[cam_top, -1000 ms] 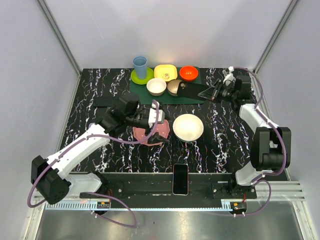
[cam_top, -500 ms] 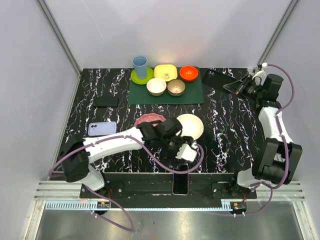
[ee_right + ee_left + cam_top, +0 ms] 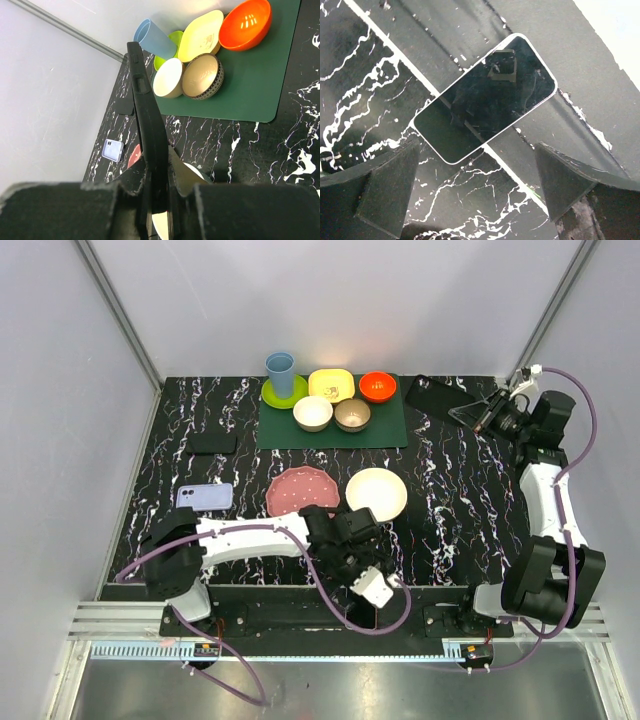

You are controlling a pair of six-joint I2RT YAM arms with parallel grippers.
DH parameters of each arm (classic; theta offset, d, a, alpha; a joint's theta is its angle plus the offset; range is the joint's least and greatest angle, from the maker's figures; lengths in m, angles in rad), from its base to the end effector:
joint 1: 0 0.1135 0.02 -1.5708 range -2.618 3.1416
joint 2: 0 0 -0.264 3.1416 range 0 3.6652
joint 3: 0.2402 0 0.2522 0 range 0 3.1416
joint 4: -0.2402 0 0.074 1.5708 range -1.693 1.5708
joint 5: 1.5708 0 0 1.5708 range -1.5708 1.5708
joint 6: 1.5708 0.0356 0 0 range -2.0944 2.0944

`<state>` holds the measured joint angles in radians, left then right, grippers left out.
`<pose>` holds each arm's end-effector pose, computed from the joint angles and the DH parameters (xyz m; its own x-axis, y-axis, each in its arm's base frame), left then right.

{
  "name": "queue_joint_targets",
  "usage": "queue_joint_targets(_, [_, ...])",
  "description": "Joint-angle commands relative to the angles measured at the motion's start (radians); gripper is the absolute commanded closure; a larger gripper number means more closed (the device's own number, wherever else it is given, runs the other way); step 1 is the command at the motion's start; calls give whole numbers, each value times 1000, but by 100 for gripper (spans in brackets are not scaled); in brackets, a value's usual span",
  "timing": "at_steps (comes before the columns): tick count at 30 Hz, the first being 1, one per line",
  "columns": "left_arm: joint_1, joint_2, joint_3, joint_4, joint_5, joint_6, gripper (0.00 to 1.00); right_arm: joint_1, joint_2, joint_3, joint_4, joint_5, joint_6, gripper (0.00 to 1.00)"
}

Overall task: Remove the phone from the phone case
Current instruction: Pick up the phone at the center of the board.

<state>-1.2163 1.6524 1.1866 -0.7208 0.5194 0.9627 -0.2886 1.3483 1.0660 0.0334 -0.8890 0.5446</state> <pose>0.0968 -0.3125 0.2229 0.5373 0.6008 -0.5918 0.7661 -0.6411 0.0447 0.3023 -0.0609 0.3366 -0.4828 0.4839 -0.7299 -0.3413 0.6636 0.6657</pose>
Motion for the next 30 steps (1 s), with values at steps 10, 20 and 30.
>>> queue_joint_targets(10, [-46,130,37,-100,-77,470,1,-29,-28,-14,60,-53,6,100])
queue_joint_targets(20, [-60,230,163,-183,-102,611,1,-38,-31,-17,39,-38,-25,100])
queue_joint_targets(30, [-88,293,208,-324,-110,771,1,-52,-34,-20,31,-44,-41,100])
